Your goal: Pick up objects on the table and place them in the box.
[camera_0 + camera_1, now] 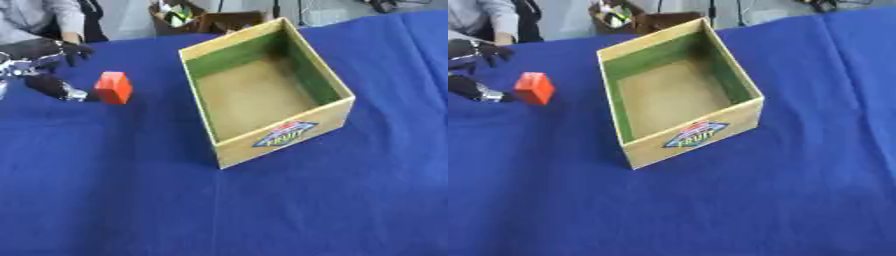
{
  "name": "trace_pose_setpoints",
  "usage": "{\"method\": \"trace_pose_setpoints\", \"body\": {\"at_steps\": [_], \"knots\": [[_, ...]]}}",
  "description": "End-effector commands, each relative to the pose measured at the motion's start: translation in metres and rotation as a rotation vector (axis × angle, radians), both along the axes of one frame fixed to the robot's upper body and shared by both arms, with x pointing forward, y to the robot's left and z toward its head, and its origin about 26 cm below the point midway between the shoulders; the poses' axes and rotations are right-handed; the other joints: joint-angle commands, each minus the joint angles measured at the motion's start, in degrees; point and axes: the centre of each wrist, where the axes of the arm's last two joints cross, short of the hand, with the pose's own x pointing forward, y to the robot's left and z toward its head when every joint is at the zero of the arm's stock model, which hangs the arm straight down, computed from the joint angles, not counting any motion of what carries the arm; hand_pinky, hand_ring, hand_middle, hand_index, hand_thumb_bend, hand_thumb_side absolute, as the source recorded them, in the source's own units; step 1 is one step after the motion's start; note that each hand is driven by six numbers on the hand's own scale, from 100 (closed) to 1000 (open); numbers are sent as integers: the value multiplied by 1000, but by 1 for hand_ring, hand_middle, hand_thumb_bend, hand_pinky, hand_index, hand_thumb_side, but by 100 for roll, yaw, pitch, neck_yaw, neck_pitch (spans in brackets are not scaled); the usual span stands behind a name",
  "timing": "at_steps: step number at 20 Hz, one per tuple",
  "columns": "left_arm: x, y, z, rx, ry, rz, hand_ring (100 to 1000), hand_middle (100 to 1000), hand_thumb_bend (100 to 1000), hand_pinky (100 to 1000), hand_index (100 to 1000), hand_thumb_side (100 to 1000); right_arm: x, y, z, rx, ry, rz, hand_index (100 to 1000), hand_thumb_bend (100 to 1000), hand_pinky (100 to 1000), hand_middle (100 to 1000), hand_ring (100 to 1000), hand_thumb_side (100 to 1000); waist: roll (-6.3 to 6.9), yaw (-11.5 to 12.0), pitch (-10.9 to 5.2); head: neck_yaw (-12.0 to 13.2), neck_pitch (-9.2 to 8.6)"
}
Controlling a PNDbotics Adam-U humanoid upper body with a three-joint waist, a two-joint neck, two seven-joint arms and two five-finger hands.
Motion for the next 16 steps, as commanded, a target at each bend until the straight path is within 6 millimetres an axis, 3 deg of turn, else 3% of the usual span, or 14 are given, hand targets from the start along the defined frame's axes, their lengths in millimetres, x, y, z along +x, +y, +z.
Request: {"method": "trace_pose_setpoints", "body": {"at_steps": [1,16], "knots": [[-6,7,16,34,-7,34,753,842,497,512,1000,669,-2,0,11,-41,-36,7,716,100,765,599,709,726,-2,-19,-94,78,-101],[0,2,15,46,117,36,761,862,336,530,1000,573,0,2,13,-35,-45,6,708,100,766,597,709,720,53,-134,-8,179,-206]]}}
